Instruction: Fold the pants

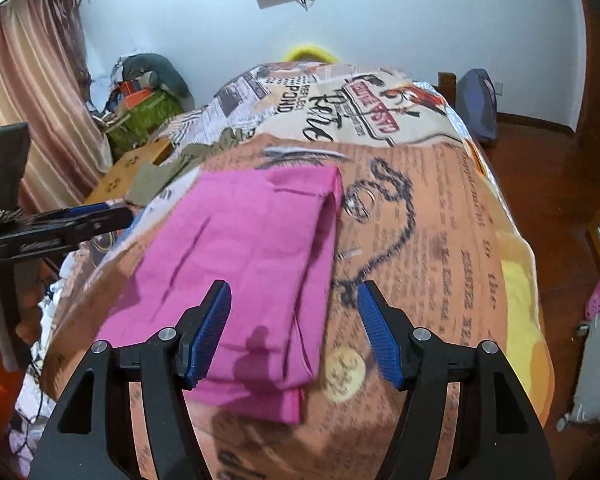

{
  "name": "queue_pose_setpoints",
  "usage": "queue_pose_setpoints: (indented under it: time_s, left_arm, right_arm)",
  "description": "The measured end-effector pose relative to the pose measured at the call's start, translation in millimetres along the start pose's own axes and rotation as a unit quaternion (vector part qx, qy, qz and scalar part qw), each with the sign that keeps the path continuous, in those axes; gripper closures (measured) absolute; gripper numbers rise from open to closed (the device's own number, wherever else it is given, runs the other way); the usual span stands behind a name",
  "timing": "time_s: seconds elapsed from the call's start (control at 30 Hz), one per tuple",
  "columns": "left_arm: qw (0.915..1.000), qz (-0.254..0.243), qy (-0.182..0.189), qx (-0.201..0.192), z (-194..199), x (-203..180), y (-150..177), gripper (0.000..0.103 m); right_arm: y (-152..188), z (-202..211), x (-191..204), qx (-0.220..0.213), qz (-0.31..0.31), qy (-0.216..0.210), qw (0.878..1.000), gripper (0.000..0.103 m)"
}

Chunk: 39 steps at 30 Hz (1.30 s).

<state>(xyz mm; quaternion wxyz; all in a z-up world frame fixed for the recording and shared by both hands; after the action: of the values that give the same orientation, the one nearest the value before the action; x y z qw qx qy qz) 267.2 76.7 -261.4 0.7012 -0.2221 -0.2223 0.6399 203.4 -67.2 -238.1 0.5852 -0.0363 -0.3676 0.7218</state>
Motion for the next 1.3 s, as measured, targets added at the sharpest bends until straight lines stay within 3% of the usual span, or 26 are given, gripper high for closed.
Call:
queue_pose_setpoints:
  time_s: [0.47, 0.57, 0.7, 0.87, 0.9, 0.93, 1.07, 1.3]
  left_arm:
    - [0.9974, 0.000, 0.051, 0.051, -92.1, 19.2, -33.5, 0.026]
    - [0.9910, 0.009, 0.115, 0.069, -115.0, 16.7, -37.0, 0.031]
    - [0.9858, 0.023, 0.149, 0.074, -132.6, 19.0, -41.7, 0.037]
    - [0.9866, 0.005, 0.146, 0.073, -139.5, 17.4, -50.1, 0.063]
    - [0.9863, 0.002, 0.148, 0.073, -139.1, 16.9, -50.1, 0.077]
    - [0.9861, 0.000, 0.148, 0.075, -139.2, 15.8, -49.3, 0.083]
    - [0.9874, 0.006, 0.139, 0.076, -136.9, 18.2, -46.6, 0.091]
    - [0.9955, -0.023, 0.076, 0.051, -94.2, 23.4, -35.2, 0.095]
  right_arm:
    - [-6.7, -50.5, -6.1, 0.027, -0.007, 0.004, 1.000, 0.041]
    - [2.0, -60.7, -8.5, 0.051, -0.016, -0.004, 0.999, 0.041]
    - [5.4, -62.3, -12.9, 0.060, -0.037, -0.024, 0.997, 0.041]
    - [7.5, -62.7, -11.9, 0.062, -0.045, -0.031, 0.997, 0.041]
    - [7.4, -62.4, -11.9, 0.061, -0.044, -0.030, 0.997, 0.041]
    - [7.4, -61.8, -12.1, 0.060, -0.044, -0.028, 0.997, 0.041]
    - [3.1, -57.1, -12.3, 0.050, -0.042, -0.017, 0.998, 0.041]
    - [-9.7, -29.2, -12.1, 0.021, -0.042, -0.016, 0.999, 0.041]
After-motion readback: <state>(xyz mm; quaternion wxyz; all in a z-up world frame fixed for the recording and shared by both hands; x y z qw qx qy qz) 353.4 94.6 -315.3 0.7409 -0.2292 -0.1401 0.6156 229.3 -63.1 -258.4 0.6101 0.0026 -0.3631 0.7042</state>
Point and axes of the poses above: each gripper's, at about its wrist camera, not at the fingertips, and z roughly against the way its jaws point, x to its left, y to its underside, the point moved 9 cm from there along -z, roughly the way its jaws point, and after that the axes turned 11 degrees about -z, right-handed, at the moved point
